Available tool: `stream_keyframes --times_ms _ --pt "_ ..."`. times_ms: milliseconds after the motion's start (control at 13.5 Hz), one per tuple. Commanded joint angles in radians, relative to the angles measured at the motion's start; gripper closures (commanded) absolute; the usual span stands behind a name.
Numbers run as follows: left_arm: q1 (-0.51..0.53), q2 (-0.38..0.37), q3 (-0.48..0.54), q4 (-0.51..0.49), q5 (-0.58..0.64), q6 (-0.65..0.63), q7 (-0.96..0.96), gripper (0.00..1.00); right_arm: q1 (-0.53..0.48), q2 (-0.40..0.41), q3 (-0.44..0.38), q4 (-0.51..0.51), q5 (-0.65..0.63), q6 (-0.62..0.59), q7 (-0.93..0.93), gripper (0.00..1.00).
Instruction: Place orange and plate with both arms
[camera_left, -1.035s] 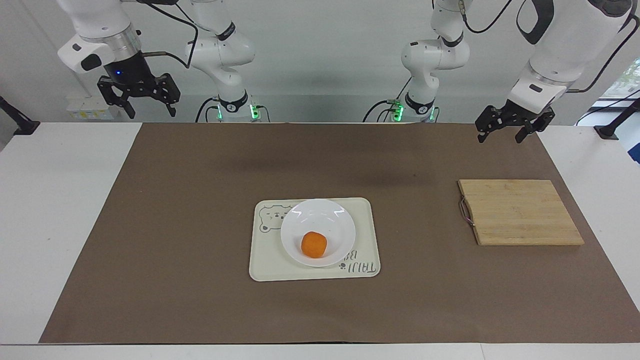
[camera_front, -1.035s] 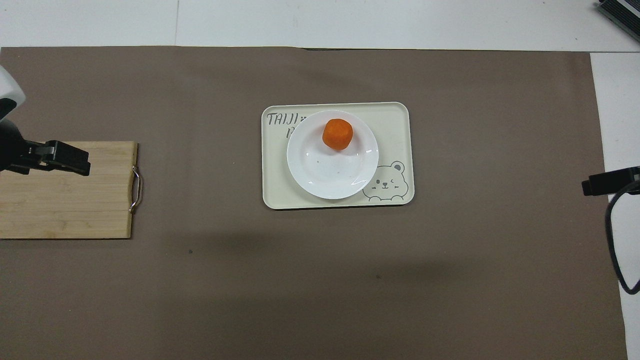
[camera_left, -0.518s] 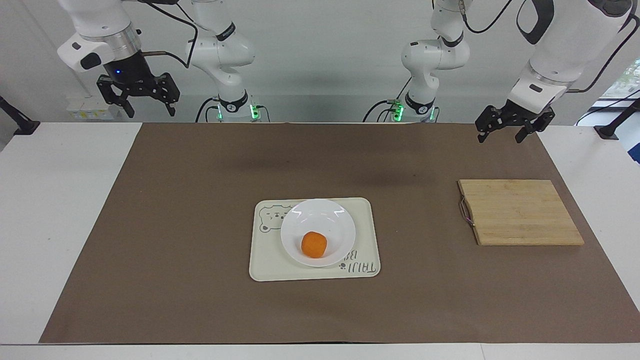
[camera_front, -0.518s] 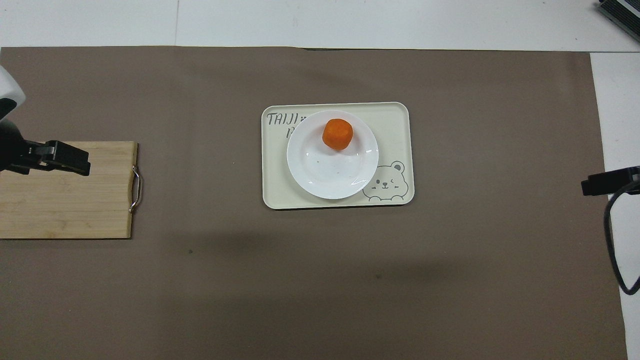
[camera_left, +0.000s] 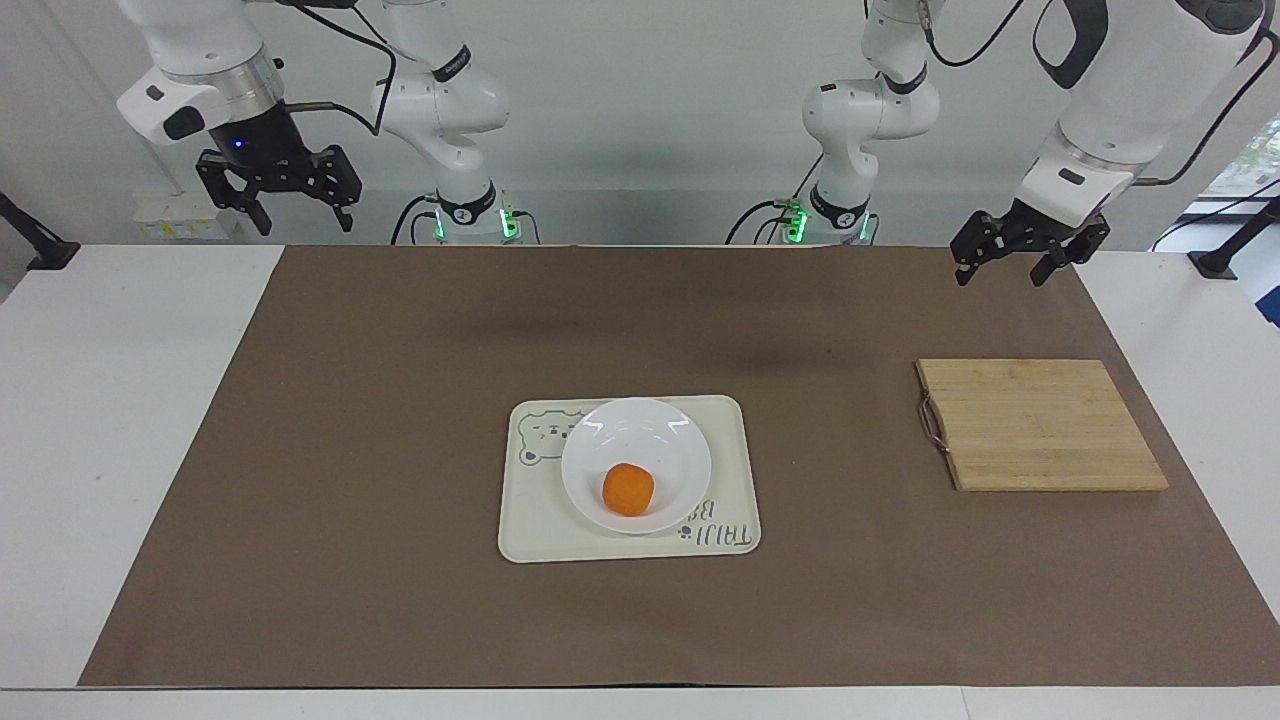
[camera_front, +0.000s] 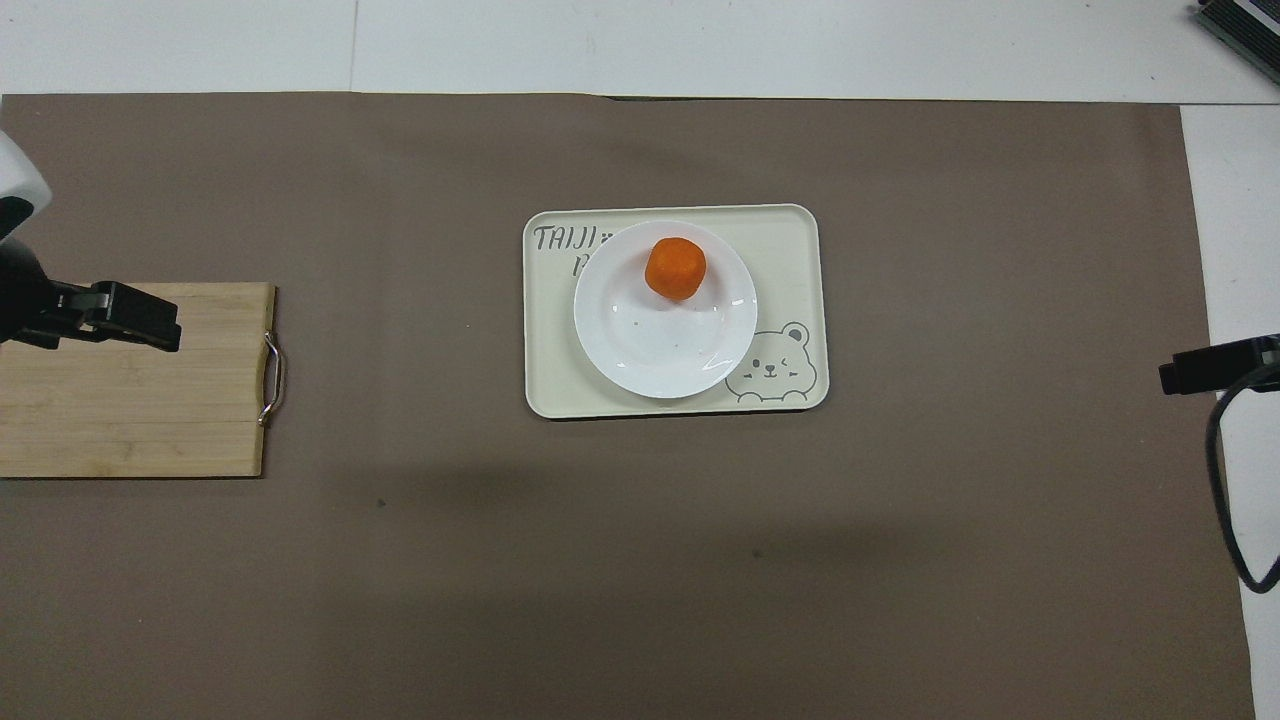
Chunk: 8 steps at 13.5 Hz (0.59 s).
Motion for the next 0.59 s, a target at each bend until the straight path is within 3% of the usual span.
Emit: stream_keyframes --times_ms 0,518 --pt "0.013 0.013 -0.01 0.029 0.011 -0.026 0.009 0.0 -0.018 0.001 0.013 0.006 0.018 0.0 0.012 0.0" --pt "0.011 0.013 -0.01 0.029 0.011 -0.026 0.009 0.0 -0.016 -0.005 0.022 -0.005 0.015 0.005 0.041 0.0"
